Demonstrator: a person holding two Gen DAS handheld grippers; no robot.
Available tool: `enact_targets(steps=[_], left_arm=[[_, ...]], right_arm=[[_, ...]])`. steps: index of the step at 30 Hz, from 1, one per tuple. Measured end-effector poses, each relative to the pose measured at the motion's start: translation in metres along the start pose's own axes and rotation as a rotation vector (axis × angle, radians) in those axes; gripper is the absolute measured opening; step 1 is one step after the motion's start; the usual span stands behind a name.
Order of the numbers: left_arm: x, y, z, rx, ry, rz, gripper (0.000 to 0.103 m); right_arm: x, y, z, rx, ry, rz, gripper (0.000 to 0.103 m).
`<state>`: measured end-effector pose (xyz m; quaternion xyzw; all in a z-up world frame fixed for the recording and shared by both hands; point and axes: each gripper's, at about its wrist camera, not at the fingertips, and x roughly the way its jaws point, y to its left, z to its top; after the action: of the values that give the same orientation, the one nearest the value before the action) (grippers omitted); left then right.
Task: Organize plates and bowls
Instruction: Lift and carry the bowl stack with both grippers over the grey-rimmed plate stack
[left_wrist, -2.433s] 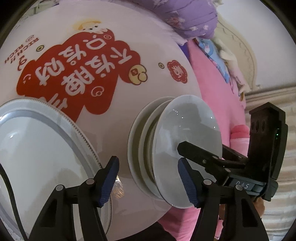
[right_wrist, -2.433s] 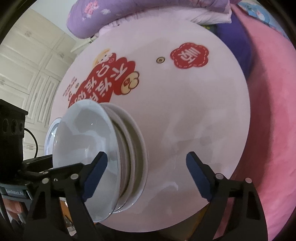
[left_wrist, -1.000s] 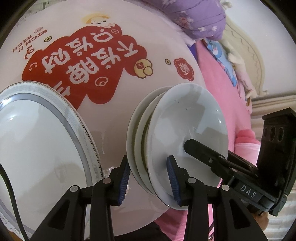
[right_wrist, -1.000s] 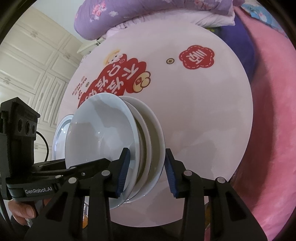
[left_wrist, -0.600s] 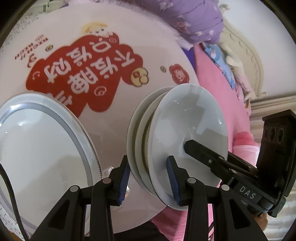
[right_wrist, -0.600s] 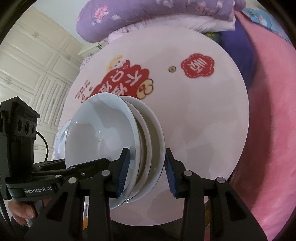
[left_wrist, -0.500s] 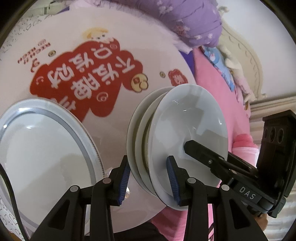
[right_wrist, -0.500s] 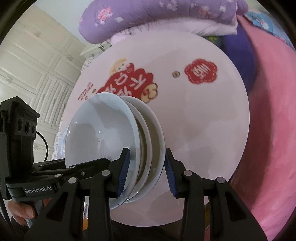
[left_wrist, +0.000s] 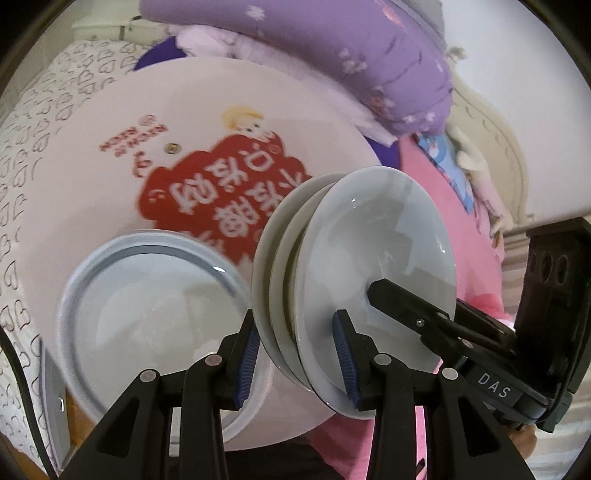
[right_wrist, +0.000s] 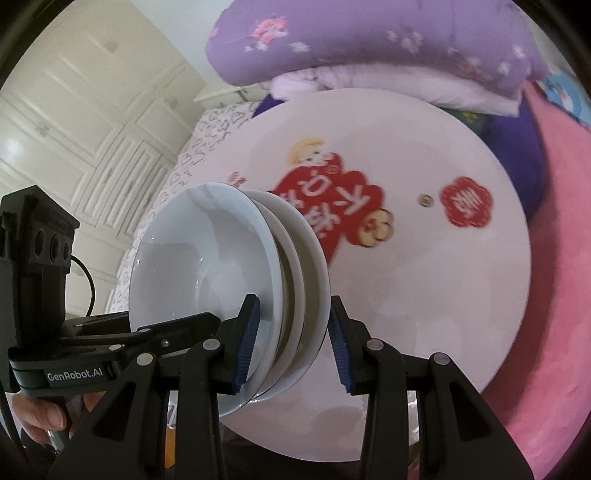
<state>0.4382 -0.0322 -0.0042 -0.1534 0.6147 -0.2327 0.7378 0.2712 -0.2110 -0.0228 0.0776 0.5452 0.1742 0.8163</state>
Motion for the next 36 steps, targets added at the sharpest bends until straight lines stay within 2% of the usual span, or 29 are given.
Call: enact_targets(steps=[8, 15, 24, 36], left_arm=[[-0.045, 0.033, -0.016, -0.049, -0.033, 0.033, 0.036], [-0.070, 0.062, -0.038, -0.090, -0.052, 0.069, 0.036], [-0.075, 0.086, -0.067, -0.127, -0.036, 0.086, 0.035], [-0.056, 0.096, -0.073, -0.146, -0.022, 0.091, 0.035]], right_arm=[[0.020, 0.045, 0.005, -0.067, 0.041, 0.032, 0.038], [0.043, 0.074, -0.004, -0.113, 0.085, 0.051, 0.038], [0.070, 0.088, -0.024, -0.137, 0.146, 0.045, 0.038], [0.084, 0.090, -0.033, -0.148, 0.188, 0.033, 0.038]])
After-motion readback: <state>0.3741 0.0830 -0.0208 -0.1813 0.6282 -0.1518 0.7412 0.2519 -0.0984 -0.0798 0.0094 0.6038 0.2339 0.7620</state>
